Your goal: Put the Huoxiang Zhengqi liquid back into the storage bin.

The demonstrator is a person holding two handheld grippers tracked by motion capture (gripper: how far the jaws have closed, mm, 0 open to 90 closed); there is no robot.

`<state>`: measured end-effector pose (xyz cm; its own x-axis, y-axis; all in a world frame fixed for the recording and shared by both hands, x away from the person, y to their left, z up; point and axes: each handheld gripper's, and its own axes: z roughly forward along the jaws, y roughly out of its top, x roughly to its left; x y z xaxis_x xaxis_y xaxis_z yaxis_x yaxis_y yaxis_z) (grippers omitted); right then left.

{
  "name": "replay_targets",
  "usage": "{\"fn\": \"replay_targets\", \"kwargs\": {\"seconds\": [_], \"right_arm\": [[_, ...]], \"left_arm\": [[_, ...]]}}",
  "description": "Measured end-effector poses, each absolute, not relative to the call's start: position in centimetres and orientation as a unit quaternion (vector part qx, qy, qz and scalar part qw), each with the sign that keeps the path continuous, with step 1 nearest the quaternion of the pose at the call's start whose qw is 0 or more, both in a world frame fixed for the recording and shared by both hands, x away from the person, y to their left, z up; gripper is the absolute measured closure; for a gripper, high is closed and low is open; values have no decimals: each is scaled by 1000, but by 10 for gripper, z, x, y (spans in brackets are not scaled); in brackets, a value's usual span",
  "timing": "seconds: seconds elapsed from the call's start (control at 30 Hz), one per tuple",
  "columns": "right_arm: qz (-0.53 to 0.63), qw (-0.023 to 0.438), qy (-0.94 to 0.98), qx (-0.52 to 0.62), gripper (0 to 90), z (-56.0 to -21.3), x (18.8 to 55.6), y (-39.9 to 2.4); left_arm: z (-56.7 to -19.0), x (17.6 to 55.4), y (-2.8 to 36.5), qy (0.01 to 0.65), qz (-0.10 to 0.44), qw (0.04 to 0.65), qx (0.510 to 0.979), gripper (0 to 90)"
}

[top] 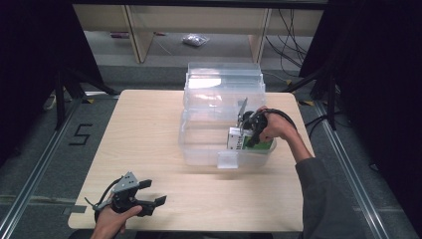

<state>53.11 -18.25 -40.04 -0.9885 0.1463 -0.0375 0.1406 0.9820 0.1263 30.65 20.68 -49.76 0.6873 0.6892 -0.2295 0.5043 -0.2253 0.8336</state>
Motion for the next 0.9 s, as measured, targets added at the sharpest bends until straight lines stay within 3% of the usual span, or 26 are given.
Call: {"fn": "replay_targets", "kwargs": {"seconds": [0.9], "right_arm": [[47, 8, 997, 68, 633, -420, 530, -185]], "left_arm": [[-498, 307, 206, 383, 93, 493, 776, 150]]}}
